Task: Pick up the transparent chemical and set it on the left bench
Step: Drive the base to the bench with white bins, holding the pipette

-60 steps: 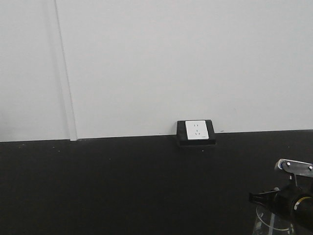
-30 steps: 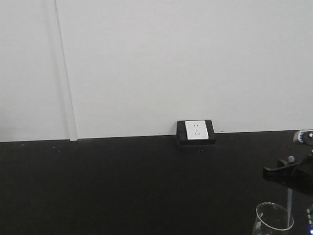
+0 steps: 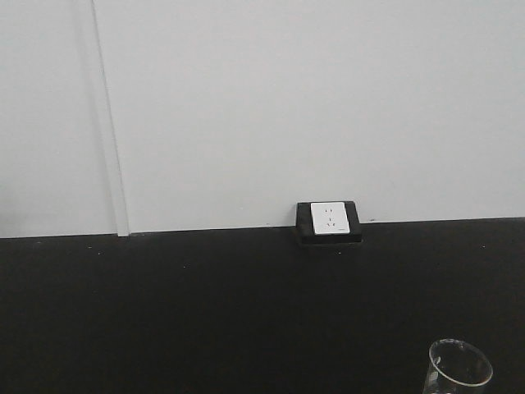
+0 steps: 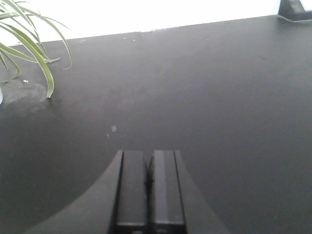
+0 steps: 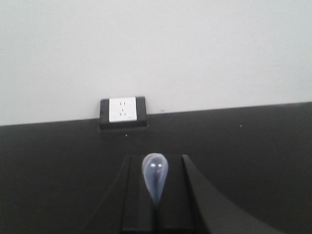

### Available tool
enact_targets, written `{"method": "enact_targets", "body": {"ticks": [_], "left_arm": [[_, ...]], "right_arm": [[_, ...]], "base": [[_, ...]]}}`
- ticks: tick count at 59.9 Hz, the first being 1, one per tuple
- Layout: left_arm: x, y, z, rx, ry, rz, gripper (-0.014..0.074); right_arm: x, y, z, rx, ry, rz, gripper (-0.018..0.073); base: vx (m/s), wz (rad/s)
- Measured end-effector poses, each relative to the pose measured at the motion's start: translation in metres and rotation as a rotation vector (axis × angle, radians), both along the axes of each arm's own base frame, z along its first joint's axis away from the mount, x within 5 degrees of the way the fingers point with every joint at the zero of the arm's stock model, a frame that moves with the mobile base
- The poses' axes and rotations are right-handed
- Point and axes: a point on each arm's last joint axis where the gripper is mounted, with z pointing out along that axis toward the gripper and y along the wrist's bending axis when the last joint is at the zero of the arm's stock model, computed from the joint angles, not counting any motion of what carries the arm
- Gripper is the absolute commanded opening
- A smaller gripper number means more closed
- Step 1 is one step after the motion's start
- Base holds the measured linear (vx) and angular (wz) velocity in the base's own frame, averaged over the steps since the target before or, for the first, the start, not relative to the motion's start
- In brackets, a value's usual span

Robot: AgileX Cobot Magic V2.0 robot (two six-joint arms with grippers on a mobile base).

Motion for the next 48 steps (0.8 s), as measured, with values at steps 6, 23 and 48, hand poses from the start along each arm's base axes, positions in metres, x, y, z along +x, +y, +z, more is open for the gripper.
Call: {"method": "enact_targets", "body": {"ticks": [6,23,48], "left_arm": [[0.000,0.000,0.000,0.000,0.000,0.000,-0.0003],[0.000,0.000,0.000,0.000,0.000,0.000,-0.0003],[0.000,0.000,0.000,0.000,0.000,0.000,-0.0003]], "right_arm": [[-0.020,0.000,-0.008,0.000,-0.044,0.000,0.0000],[-0.045,0.000,-0.032,-0.001,-0.049,-0.002,0.0000],[-0.045,0.000,-0.039,0.031,0.001,-0.006,0.0000]], "base": [[0.00,0.00],[0.00,0.00],[0.00,0.00]]}}
